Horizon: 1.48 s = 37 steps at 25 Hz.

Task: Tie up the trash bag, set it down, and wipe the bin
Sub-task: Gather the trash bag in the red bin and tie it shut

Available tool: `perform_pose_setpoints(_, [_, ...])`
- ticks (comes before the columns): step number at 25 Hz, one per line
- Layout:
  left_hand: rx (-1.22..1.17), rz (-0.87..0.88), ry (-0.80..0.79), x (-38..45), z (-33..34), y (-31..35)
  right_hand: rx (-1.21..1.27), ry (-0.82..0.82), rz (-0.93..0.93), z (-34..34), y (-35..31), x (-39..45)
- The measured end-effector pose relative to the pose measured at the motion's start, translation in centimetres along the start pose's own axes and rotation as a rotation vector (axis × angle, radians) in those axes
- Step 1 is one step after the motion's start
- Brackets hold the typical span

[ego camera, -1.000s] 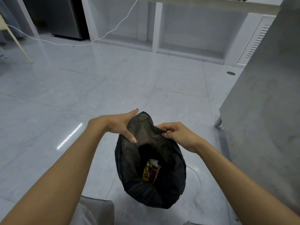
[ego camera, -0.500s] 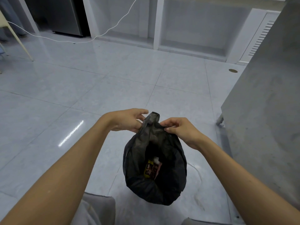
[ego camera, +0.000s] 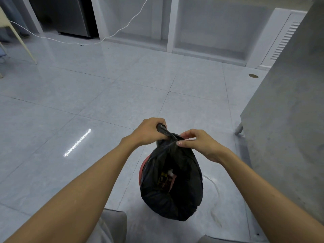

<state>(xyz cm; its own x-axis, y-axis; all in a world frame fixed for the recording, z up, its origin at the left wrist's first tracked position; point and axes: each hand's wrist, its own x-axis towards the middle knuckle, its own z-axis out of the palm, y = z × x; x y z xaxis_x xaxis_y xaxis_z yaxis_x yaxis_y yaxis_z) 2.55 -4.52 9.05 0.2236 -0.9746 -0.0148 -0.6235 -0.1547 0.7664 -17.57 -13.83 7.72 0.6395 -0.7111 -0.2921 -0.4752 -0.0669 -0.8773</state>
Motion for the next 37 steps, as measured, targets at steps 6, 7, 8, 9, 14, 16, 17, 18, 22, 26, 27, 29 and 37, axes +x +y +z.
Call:
perform_pose_setpoints(6, [0.040, 0.012, -0.068, -0.8, -0.5, 0.5, -0.343, -0.307, 0.181, -2.3, 3.9, -1.0])
perform_pose_setpoints(7, [0.079, 0.022, -0.106, -0.9, -0.5, 0.6, -0.321, -0.318, 0.205, -2.9, 3.7, -1.2])
perform_pose_setpoints(8, [0.116, 0.032, -0.129, -0.9, -0.4, 0.8, -0.293, -0.319, 0.232, -3.7, 3.3, -1.5])
perform_pose_setpoints(9, [0.149, 0.037, -0.129, -0.9, -0.4, 0.9, -0.244, -0.289, 0.247, -4.3, 2.9, -1.6])
perform_pose_setpoints(14, [0.143, 0.006, -0.129, -1.3, -0.2, 1.1, 0.076, 0.363, 0.075, -3.2, -0.4, -0.5])
perform_pose_setpoints(16, [0.099, -0.009, -0.160, -1.5, -0.1, 1.1, 0.175, 0.413, 0.037, -1.3, -1.9, -0.1])
perform_pose_setpoints(17, [0.077, -0.003, -0.153, -1.6, 0.0, 1.1, 0.196, 0.330, 0.013, -0.5, -2.5, -0.1])
perform_pose_setpoints(18, [0.052, 0.008, -0.125, -1.6, 0.1, 1.1, 0.174, 0.216, -0.010, 0.2, -3.0, -0.3])
perform_pose_setpoints(22, [-0.055, 0.008, -0.039, -1.5, 0.7, 1.3, 0.038, 0.041, -0.064, 1.6, -4.0, -1.0])
perform_pose_setpoints(26, [-0.057, -0.001, -0.013, -1.4, 0.8, 1.2, -0.017, 0.163, 0.006, 1.3, -3.2, -1.5])
perform_pose_setpoints(27, [-0.047, 0.000, 0.007, -1.4, 0.7, 1.2, -0.083, 0.091, 0.049, 0.7, -2.6, -1.9])
perform_pose_setpoints(29, [-0.020, -0.011, 0.039, -1.5, 0.6, 1.3, -0.235, -0.169, 0.142, -0.5, -0.9, -3.0])
perform_pose_setpoints(37, [0.082, -0.052, 0.025, -1.9, -0.1, 1.4, 0.021, -0.127, 0.286, -4.7, 2.2, -3.5])
